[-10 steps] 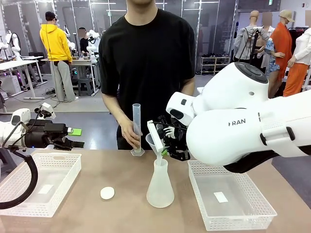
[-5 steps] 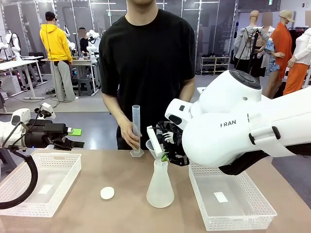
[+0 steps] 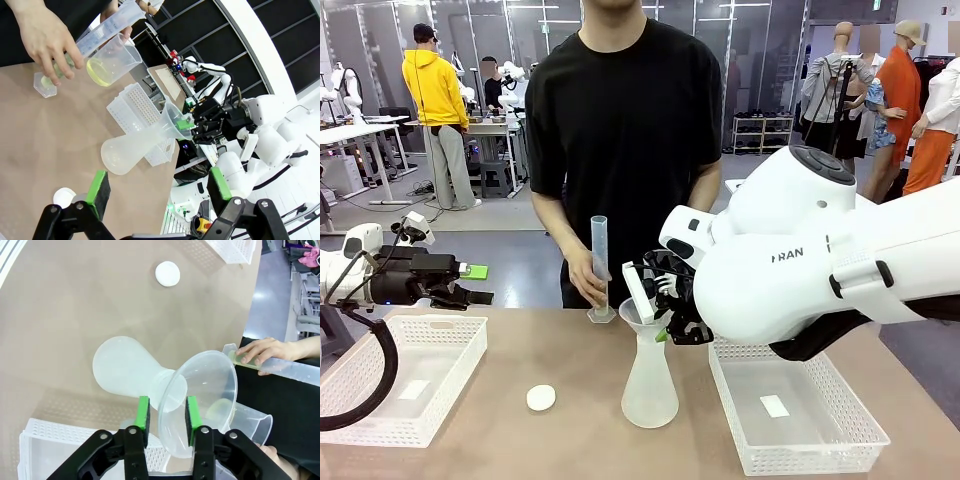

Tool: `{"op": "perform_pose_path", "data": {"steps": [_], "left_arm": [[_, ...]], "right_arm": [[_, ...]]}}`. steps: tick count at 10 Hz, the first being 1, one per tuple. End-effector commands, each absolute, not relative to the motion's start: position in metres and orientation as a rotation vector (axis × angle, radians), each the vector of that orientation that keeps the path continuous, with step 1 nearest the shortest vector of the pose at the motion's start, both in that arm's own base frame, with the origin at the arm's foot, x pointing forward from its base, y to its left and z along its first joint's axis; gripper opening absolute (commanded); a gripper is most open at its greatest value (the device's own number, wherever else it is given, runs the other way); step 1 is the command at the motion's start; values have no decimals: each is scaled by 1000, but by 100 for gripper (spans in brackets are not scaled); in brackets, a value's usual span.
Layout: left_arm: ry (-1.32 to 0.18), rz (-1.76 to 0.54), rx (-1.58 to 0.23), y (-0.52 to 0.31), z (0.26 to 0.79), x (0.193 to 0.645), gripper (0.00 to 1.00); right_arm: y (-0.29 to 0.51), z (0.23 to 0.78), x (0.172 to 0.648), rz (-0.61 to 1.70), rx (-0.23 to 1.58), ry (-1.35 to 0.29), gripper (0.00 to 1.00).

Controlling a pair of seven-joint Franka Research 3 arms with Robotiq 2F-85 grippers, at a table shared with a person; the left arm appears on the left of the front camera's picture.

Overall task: Prepare the solutions needed for the experiment.
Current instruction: Pick up the Plastic Funnel and insert it into the Big flask.

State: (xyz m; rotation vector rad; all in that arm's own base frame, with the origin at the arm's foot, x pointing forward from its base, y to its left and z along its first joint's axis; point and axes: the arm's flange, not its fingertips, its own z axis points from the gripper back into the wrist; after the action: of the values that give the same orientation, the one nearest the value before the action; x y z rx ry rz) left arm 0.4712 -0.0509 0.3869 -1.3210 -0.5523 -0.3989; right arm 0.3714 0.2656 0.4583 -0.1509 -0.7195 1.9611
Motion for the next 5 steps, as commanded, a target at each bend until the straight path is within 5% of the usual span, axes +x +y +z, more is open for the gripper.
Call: {"op": "perform_pose_path", "data": {"steps": [1, 5], "left_arm": [[-572, -409, -1304, -53, 388, 473, 100], [-572, -409, -1304, -53, 388, 473, 100]], "right_arm": [[263, 461, 376, 1975, -132, -694, 50], [266, 458, 371, 1961, -151, -720, 50]]}}
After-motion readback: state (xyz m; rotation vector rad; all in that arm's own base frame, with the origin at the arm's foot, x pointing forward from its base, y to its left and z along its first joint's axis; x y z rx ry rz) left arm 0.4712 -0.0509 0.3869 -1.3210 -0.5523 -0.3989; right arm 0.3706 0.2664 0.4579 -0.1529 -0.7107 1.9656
